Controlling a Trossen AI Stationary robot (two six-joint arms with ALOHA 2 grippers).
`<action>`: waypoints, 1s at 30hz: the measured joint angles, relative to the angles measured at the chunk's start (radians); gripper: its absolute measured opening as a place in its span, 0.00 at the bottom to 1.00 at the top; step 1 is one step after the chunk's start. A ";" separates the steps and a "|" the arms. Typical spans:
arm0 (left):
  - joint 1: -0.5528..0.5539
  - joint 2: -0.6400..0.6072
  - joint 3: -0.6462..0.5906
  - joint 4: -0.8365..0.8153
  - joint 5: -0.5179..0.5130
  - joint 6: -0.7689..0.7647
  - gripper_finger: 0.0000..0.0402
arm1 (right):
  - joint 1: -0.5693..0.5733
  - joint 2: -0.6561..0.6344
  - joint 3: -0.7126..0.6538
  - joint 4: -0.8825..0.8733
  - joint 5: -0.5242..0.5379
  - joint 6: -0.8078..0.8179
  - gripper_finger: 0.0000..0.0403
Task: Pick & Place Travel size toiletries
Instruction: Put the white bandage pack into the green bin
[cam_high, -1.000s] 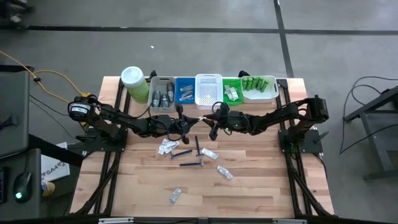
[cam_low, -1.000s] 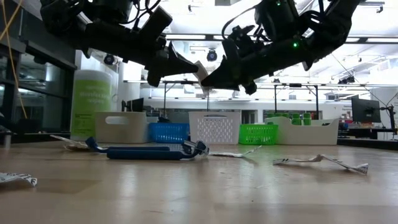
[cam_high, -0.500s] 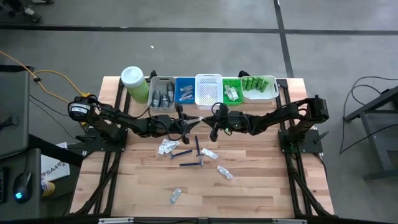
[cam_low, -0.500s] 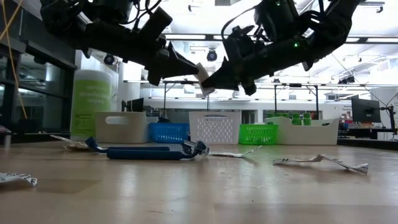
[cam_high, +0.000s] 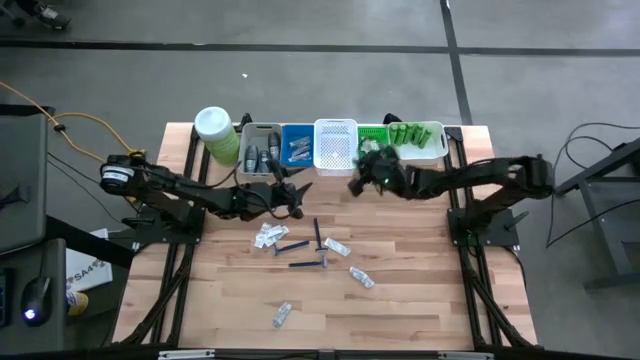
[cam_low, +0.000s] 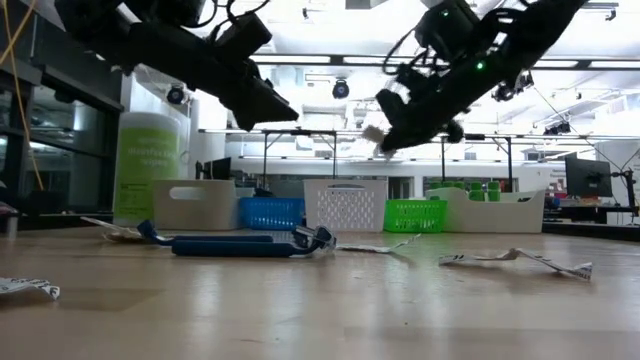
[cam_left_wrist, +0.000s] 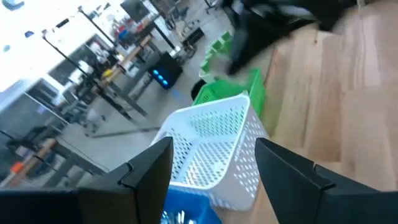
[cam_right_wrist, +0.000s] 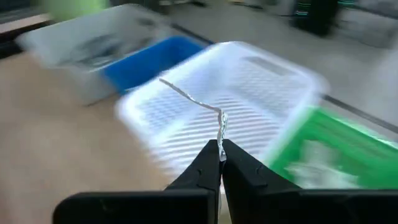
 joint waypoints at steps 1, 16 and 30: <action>0.000 -0.011 0.000 -0.027 0.000 -0.022 0.56 | -0.023 -0.028 0.000 -0.045 0.024 0.017 0.01; 0.001 -0.174 0.000 -0.360 -0.004 -0.240 0.48 | -0.334 0.018 0.001 -0.189 -0.197 0.136 0.01; 0.001 -0.253 -0.001 -0.583 -0.004 -0.459 0.46 | -0.346 0.037 0.000 -0.210 -0.223 0.130 0.41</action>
